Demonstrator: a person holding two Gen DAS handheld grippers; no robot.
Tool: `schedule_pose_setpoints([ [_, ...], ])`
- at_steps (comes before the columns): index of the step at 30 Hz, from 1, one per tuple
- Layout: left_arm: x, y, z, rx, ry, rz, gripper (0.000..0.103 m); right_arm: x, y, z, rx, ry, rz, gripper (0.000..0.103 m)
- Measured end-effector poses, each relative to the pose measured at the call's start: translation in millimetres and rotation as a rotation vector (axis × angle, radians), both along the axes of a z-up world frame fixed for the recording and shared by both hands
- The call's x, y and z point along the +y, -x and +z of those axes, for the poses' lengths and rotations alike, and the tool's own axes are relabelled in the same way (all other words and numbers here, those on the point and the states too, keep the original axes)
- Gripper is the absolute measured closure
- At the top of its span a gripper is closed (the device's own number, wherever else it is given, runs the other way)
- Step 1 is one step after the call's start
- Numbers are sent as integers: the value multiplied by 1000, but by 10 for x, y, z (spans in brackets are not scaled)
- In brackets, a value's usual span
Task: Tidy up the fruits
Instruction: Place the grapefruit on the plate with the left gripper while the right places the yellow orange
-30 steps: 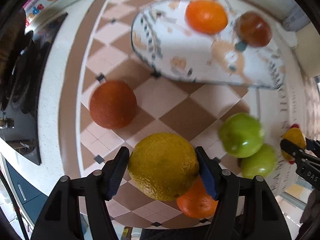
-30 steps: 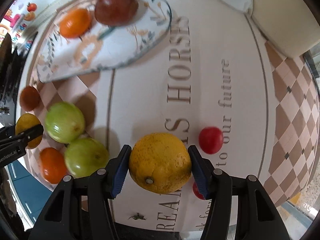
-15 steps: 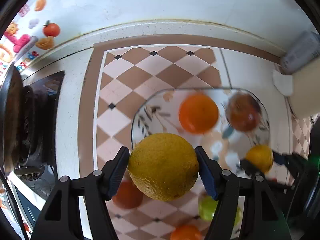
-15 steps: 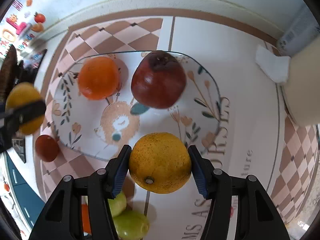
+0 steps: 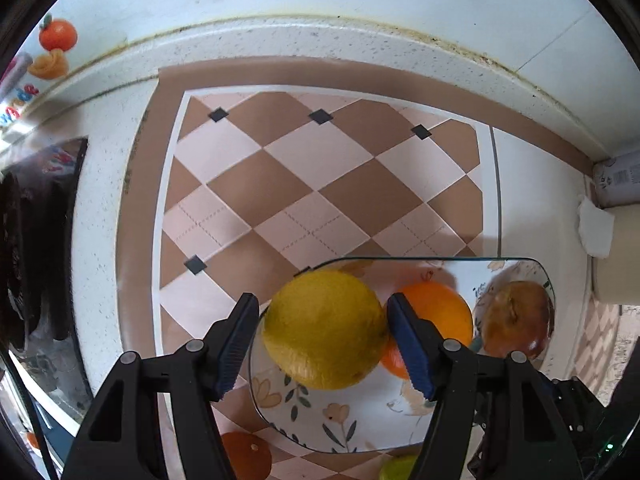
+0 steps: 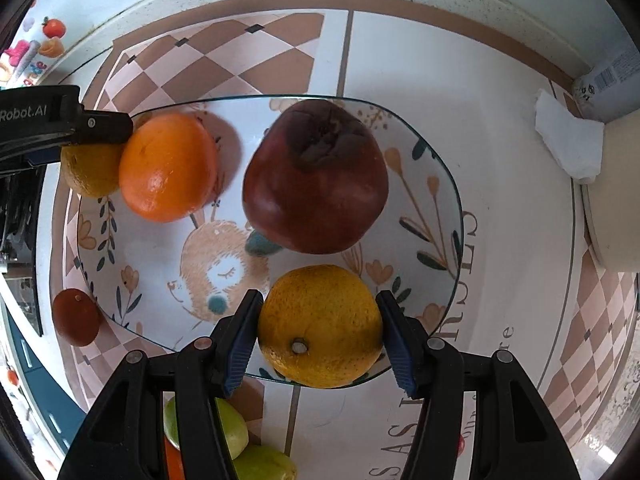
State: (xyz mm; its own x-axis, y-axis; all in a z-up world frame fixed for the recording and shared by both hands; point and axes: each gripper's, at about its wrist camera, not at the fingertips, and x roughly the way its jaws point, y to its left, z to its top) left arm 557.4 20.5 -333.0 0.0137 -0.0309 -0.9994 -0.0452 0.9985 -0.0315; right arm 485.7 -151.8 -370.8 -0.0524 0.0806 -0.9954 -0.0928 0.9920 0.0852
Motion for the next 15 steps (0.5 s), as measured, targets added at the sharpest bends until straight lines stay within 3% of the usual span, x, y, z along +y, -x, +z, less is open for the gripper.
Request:
schedule_pose_setpoints([
  [6,-48,-50,5,-9,-26,-13,38,-99,-22,24,8,-9,-16,42],
  [8,-25,-72,38,-13,-25,0,38,-135,-37,72,-6,-8,-25,34],
  [9,5,-77,78,-16,-24,6,38,-165,-38,96,-11,-10,-29,25],
  [13,54,-12,182,-31,-31,26,38,-276,-95,229,-33,-18,-46,21],
  [15,72,29,238,-39,-42,29,30,-311,-88,311,-45,-16,-52,15],
])
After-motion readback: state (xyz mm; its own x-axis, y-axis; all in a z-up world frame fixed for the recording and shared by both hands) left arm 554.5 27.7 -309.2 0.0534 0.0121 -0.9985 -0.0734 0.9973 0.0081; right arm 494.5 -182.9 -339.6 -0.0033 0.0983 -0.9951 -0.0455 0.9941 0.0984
